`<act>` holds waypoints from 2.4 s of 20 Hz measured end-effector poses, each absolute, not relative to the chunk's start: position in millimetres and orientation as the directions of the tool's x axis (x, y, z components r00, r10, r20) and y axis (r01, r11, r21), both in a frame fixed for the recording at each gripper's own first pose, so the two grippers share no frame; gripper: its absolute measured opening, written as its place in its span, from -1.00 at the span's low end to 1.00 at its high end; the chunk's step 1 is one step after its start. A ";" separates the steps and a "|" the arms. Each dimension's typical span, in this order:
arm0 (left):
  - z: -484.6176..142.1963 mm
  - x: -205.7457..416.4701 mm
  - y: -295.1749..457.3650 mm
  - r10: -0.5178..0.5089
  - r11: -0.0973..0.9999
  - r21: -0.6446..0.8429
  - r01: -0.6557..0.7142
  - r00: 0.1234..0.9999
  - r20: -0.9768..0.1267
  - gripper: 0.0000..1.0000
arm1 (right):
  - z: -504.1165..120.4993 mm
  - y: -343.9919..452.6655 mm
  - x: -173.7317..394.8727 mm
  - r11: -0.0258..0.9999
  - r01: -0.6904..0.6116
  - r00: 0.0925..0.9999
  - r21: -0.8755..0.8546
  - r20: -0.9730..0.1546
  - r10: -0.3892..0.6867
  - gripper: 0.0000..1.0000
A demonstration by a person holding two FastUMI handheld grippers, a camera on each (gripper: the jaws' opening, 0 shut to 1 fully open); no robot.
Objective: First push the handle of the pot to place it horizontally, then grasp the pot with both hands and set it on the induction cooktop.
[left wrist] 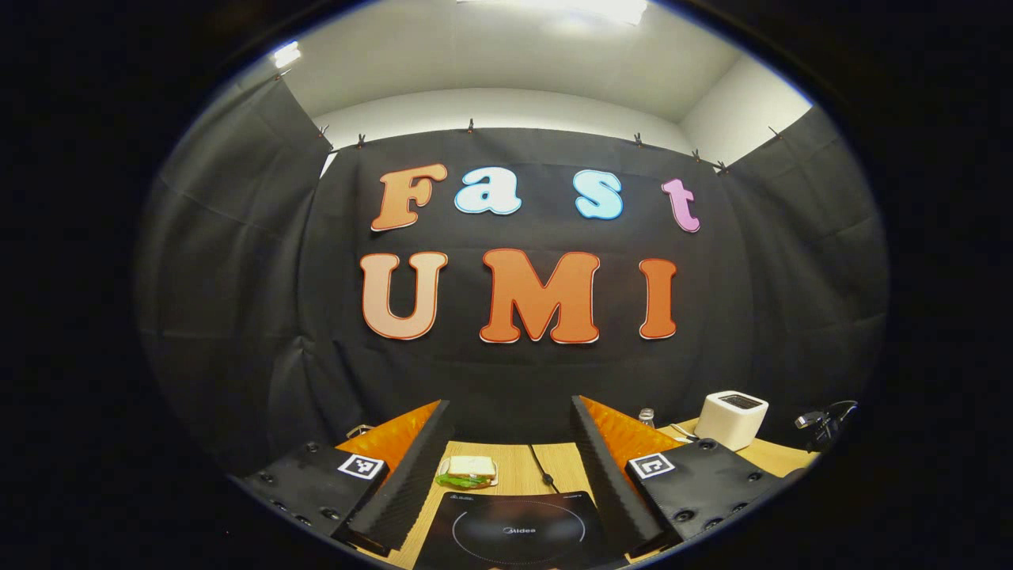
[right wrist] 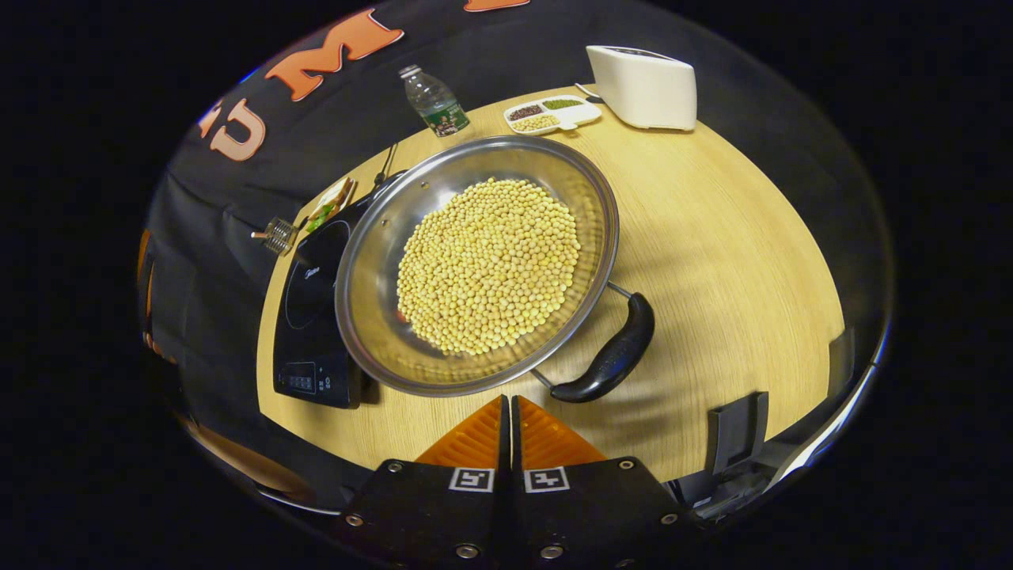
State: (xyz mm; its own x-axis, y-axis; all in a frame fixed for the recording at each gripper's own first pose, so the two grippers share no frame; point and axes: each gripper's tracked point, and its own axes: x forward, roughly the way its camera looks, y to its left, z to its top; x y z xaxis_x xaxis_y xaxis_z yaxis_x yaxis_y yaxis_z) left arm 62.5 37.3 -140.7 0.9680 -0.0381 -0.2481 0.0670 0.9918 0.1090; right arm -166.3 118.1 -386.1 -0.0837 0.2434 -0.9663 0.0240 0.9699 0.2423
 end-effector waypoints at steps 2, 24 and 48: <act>-142.7 61.6 35.6 -0.047 0.989 0.124 0.080 0.966 -0.252 0.94 | -389.3 119.0 -165.5 0.965 0.060 -0.101 0.254 -0.961 0.259 -1.00; -177.5 70.4 24.1 -0.077 0.981 0.141 0.131 0.939 -0.336 0.96 | -446.3 44.3 -40.6 0.952 0.297 0.053 0.079 -0.996 0.066 -1.00; -387.2 20.7 -91.0 -0.233 0.951 -0.089 0.295 0.499 -0.834 0.95 | -412.0 19.1 33.9 0.957 0.247 0.271 0.155 -0.959 0.085 -0.95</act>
State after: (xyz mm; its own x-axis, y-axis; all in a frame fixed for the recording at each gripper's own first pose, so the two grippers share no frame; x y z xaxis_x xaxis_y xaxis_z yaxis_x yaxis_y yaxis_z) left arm 20.7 -91.0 -387.2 0.4994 -0.2331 -0.8344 0.2954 0.9512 -0.0890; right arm 33.9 19.1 -412.0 0.2713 0.0852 -0.9587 0.2471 0.9565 0.1549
